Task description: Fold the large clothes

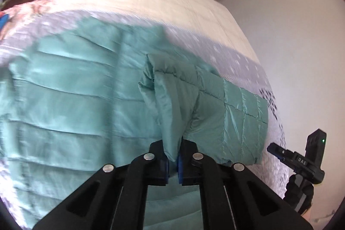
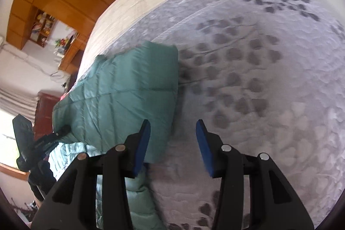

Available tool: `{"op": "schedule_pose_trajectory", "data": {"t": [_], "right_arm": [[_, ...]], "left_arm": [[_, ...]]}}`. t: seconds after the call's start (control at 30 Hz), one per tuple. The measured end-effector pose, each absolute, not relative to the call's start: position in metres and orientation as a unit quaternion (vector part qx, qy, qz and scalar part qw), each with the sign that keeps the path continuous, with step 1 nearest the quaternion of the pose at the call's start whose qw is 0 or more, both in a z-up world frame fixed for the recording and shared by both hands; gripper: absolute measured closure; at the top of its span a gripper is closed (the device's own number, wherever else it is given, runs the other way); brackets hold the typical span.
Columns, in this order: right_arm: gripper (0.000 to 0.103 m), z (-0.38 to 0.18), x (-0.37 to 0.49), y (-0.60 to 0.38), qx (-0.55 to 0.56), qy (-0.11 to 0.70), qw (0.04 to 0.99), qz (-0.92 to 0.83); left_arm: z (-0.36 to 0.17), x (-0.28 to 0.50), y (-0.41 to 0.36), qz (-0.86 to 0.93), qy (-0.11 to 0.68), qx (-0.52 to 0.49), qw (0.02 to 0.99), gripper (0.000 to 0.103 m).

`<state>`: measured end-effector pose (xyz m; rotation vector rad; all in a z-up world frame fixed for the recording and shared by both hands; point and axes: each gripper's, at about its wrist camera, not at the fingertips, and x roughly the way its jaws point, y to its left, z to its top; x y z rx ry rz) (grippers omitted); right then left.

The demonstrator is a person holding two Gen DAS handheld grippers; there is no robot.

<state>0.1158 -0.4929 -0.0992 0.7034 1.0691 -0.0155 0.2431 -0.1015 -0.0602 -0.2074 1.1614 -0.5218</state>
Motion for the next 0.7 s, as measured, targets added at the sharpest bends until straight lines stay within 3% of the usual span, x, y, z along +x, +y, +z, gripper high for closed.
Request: {"op": "schedule_pose_trajectory", "data": {"t": [0.33,0.7], "right_arm": [[0.059,-0.112,0.169,-0.432,0.312,0.528,0.787,0.061],[0.063,-0.141,0.190,-0.396,0.252,0.579,0.774,0.040]], "left_arm": [[-0.048,0.266,-0.001,-0.146,0.520,-0.091,0.836,0.098],[-0.124,0.283,0.044,-0.076,0.579,-0.071,0.809,0.095]]}}
